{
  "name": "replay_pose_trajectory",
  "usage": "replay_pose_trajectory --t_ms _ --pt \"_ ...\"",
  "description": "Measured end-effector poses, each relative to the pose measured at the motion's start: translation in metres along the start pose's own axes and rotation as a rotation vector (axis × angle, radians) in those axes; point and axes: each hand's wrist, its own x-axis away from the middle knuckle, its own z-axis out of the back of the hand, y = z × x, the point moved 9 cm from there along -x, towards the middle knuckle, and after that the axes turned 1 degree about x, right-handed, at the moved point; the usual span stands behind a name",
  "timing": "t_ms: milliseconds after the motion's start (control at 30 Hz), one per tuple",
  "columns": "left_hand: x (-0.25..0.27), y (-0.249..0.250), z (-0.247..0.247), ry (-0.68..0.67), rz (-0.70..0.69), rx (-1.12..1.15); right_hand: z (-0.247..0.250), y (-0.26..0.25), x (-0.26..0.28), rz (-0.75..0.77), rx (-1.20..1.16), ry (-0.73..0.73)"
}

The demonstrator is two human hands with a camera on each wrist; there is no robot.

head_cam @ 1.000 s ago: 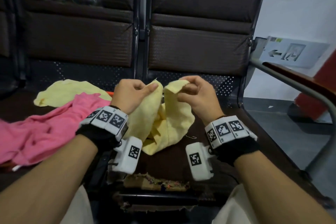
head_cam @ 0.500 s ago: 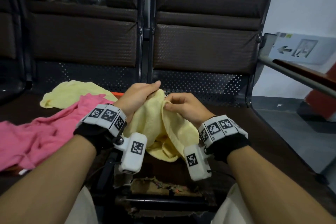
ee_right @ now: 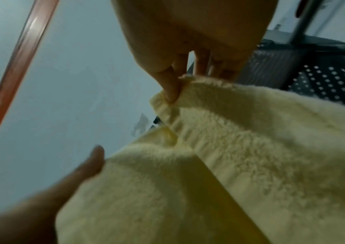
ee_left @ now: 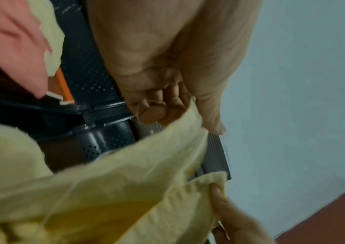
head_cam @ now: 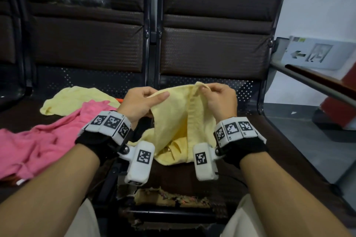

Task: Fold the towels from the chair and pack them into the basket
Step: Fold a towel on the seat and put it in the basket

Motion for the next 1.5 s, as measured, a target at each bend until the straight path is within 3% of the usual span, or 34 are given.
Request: replay_pose_trajectory --t_ms 100,200,267,333,433,533,767,900,1167,1500 --pt "0.005 -0.001 -0.007 -0.009 0.049 0.187 -0.002 -0.008 0.002 0.103 0.206 -0.031" --pt "0.009 -0.002 -0.013 -0.012 0.088 0.318 -0.016 -0.001 0.009 0.011 0.113 -0.206" --pt "0.009 -0.001 -0.013 -0.014 0.091 0.342 -0.029 -0.009 0.017 0.068 0.089 -0.326" --pt "0.008 0.001 -0.01 0.025 0.06 0.264 -0.039 -0.02 0.026 0.157 0.082 -0.431" --pt "0.007 0.007 -0.007 0.105 -0.047 -0.054 -0.047 -0.025 0.032 0.203 0.081 -0.506" --pt "0.008 0.006 -0.018 0.025 -0.042 -0.178 -0.049 -0.021 0.033 0.206 0.141 -0.508" --pt "0.013 0.004 -0.033 -0.104 0.021 -0.031 -0.053 -0.018 0.035 0.208 0.122 -0.517" --pt "0.015 0.001 -0.034 -0.107 0.037 0.082 -0.052 -0.016 0.032 0.175 0.088 -0.486" --pt "0.02 0.002 -0.043 -0.214 0.023 0.111 -0.047 -0.013 0.027 0.178 0.087 -0.403" --pt "0.017 0.01 -0.027 -0.096 -0.068 0.022 -0.052 -0.014 0.029 0.155 0.014 -0.509"
